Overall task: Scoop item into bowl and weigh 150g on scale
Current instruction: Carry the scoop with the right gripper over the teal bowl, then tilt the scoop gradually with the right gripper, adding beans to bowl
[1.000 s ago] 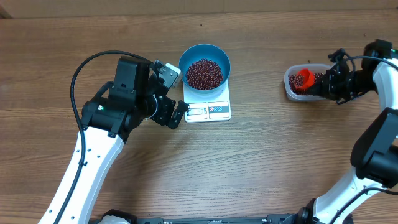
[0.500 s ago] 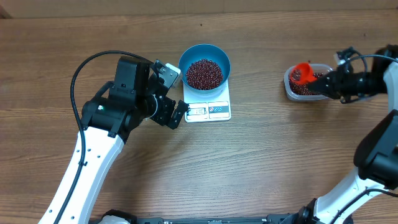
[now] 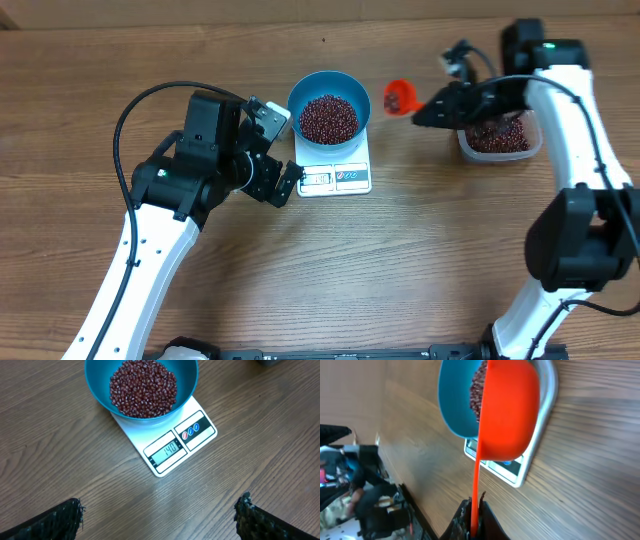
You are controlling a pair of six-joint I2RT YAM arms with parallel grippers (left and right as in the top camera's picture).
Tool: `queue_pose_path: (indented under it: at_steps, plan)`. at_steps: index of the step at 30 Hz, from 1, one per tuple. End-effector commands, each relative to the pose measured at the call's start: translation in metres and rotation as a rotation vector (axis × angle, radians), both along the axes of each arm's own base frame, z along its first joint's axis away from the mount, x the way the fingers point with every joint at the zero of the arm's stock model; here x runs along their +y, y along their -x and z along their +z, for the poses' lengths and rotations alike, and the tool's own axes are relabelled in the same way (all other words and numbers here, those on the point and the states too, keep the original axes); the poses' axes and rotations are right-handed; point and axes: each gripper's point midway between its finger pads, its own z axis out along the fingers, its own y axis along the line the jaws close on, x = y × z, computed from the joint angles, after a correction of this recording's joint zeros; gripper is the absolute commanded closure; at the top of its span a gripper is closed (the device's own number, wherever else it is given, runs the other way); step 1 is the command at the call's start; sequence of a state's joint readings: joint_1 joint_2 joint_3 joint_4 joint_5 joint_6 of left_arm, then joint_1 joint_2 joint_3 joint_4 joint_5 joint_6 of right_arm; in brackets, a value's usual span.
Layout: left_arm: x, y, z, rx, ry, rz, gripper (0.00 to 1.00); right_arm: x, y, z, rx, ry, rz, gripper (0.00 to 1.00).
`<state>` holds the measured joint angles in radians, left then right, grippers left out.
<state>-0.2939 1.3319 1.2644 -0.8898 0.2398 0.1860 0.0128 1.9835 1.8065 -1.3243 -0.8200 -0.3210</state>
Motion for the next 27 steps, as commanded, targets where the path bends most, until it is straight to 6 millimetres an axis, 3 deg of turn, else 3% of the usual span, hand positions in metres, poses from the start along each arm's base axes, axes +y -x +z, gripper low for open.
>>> queue_pose_path:
  at_steps: [1, 4, 10, 15, 23, 27]
  plan:
    - [0.0, -0.002, -0.001, 0.006, 0.008, 0.01, 0.0, 0.031, -0.001, 0.021, -0.062, 0.018, 0.017, 0.96]
    - [0.0, -0.002, -0.001, 0.006, 0.008, 0.01, 0.01, 0.052, -0.004, 0.02, -0.111, 0.044, 0.055, 0.96]
    - [0.0, -0.002, -0.001, 0.006, 0.008, 0.01, 0.01, 0.069, -0.008, 0.012, -0.127, 0.131, 0.031, 0.96]
    - [0.0, -0.002, -0.001, 0.006, 0.008, 0.01, 0.0, 0.07, -0.01, 0.003, -0.146, 0.241, 0.008, 0.96]
    - [0.0, -0.002, -0.001, 0.006, 0.008, 0.01, 0.0, 0.079, -0.016, 0.018, -0.239, 0.342, 0.011, 0.96]
    - [0.0, -0.002, -0.001, 0.006, 0.008, 0.01, 0.01, 0.08, -0.017, 0.016, -0.253, 0.397, -0.002, 0.96]
